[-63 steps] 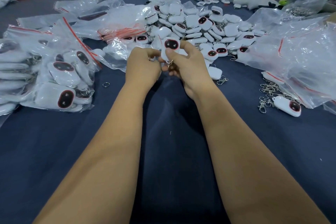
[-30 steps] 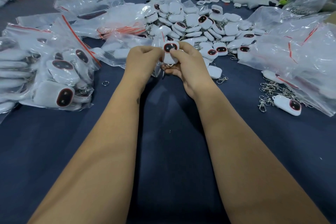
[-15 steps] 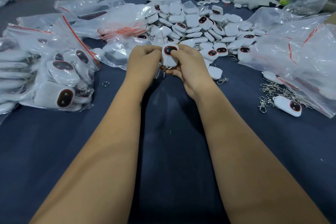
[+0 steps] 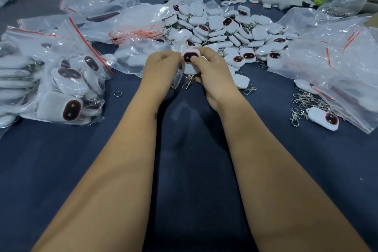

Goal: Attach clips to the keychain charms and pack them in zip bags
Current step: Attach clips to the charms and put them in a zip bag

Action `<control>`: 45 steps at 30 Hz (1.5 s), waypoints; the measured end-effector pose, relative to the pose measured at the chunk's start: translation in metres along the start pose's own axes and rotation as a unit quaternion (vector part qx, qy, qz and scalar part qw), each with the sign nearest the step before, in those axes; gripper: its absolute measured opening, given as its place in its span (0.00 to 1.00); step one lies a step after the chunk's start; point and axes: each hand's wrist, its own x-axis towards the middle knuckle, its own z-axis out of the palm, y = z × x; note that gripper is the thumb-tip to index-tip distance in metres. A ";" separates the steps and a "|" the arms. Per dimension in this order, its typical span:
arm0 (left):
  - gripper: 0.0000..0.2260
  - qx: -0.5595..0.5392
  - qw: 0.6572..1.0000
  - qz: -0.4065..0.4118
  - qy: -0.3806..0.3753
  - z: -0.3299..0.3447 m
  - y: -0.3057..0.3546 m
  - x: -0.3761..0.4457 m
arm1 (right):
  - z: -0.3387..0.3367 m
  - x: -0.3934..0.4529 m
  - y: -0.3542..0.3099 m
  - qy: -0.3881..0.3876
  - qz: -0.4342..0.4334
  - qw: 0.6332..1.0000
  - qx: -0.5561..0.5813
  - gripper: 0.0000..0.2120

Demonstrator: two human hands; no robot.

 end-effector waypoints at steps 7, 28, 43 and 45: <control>0.11 0.016 0.999 0.017 -0.031 -0.001 -0.003 0.002 | 0.000 0.000 0.000 0.010 0.012 0.999 0.032 0.08; 0.10 0.053 0.998 0.029 0.004 0.002 -0.008 0.007 | 0.000 0.000 0.001 -0.017 0.005 1.000 0.025 0.14; 0.21 0.106 0.990 0.083 0.042 0.004 -0.016 0.010 | 0.001 -0.003 -0.007 0.038 -0.021 0.975 0.219 0.09; 0.21 0.107 0.988 0.093 0.061 0.004 -0.015 0.008 | 0.004 -0.003 -0.004 0.059 -0.026 0.994 0.093 0.09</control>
